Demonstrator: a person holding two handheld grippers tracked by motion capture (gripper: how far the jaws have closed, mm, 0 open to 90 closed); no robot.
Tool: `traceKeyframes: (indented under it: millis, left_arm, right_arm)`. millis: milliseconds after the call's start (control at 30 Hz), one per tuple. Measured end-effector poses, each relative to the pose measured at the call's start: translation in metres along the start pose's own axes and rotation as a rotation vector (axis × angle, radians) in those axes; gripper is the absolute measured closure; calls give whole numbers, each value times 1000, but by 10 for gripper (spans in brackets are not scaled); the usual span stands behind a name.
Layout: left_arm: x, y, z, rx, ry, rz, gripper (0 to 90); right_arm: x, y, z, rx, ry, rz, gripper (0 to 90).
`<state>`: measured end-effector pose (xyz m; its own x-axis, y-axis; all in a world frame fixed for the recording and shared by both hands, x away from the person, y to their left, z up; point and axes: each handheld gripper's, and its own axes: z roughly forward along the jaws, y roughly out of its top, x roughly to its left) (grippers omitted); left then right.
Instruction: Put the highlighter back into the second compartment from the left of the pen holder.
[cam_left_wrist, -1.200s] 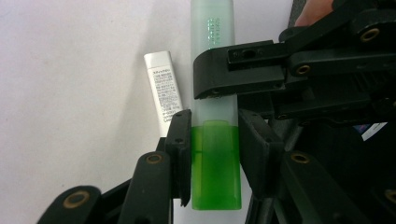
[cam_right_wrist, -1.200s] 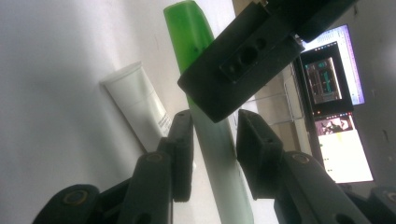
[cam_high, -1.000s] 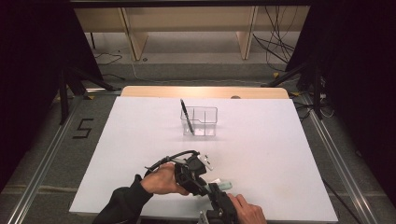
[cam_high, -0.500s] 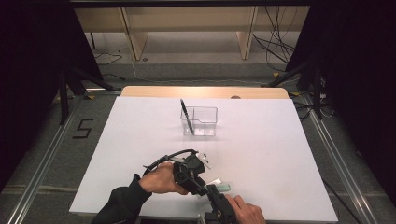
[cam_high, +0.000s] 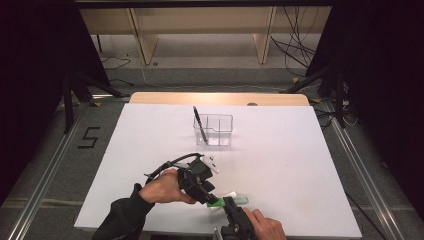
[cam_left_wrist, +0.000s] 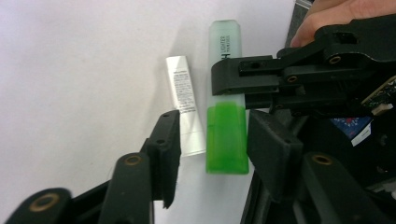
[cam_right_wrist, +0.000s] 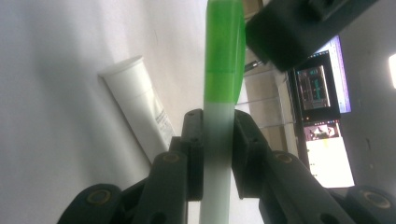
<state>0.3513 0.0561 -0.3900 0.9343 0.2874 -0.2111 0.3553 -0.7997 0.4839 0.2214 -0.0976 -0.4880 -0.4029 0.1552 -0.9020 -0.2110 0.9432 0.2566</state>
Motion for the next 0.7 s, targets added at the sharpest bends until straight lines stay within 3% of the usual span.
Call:
traceKeyframes:
  millis: [367, 567, 700]
  left_arm:
    - [10, -6, -22, -60, 43, -34, 390]
    - [17, -11, -34, -105, 74, -64, 331]
    - [25, -16, -39, -147, 90, -88, 312]
  right_arm:
    - [-4, -6, 0, 12, -10, 33, 775]
    - [-9, -11, 0, 6, 5, 98, 775]
    - [-18, -18, 1, -4, 27, 180, 774]
